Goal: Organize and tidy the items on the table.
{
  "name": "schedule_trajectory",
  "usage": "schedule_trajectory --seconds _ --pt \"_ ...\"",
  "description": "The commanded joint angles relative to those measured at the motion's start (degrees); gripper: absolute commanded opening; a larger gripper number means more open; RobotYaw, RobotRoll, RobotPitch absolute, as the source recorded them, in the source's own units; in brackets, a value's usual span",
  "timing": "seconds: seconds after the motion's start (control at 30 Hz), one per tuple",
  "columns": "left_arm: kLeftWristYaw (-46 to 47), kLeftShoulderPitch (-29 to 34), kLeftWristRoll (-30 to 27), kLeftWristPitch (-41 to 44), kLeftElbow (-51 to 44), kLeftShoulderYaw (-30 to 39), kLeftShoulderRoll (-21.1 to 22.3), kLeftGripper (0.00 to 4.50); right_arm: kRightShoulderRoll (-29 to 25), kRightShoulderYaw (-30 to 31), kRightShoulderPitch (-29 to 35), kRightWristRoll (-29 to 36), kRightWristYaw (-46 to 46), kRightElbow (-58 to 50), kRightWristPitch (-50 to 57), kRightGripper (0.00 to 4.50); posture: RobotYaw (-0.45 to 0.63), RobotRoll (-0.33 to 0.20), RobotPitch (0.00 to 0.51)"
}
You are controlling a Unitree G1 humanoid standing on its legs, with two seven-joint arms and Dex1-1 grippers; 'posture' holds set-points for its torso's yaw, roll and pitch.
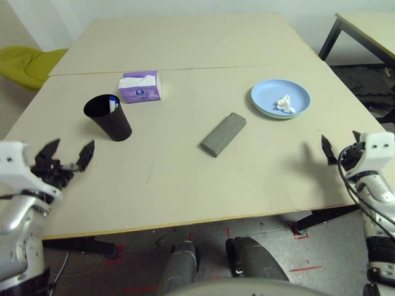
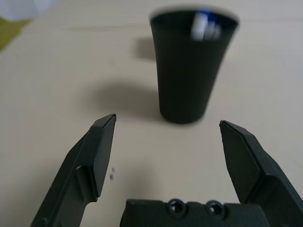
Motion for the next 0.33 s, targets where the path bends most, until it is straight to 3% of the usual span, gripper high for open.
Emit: schedule_trajectory --seconds 0.03,0.33 --pt "-0.36 0.84 -0.02 -0.91 -0.09 0.27 0.81 4.45 0.83 1.09 0.74 1.23 1.25 -2.63 -0.86 4.50 -0.08 0.000 0.164" --pt "-1.27 0.46 -0.04 -1.35 2.18 0.90 3.71 4.45 1.88 1.66 3.12 1.59 0.95 -7.89 1.12 4.50 -0.07 0.000 0.171"
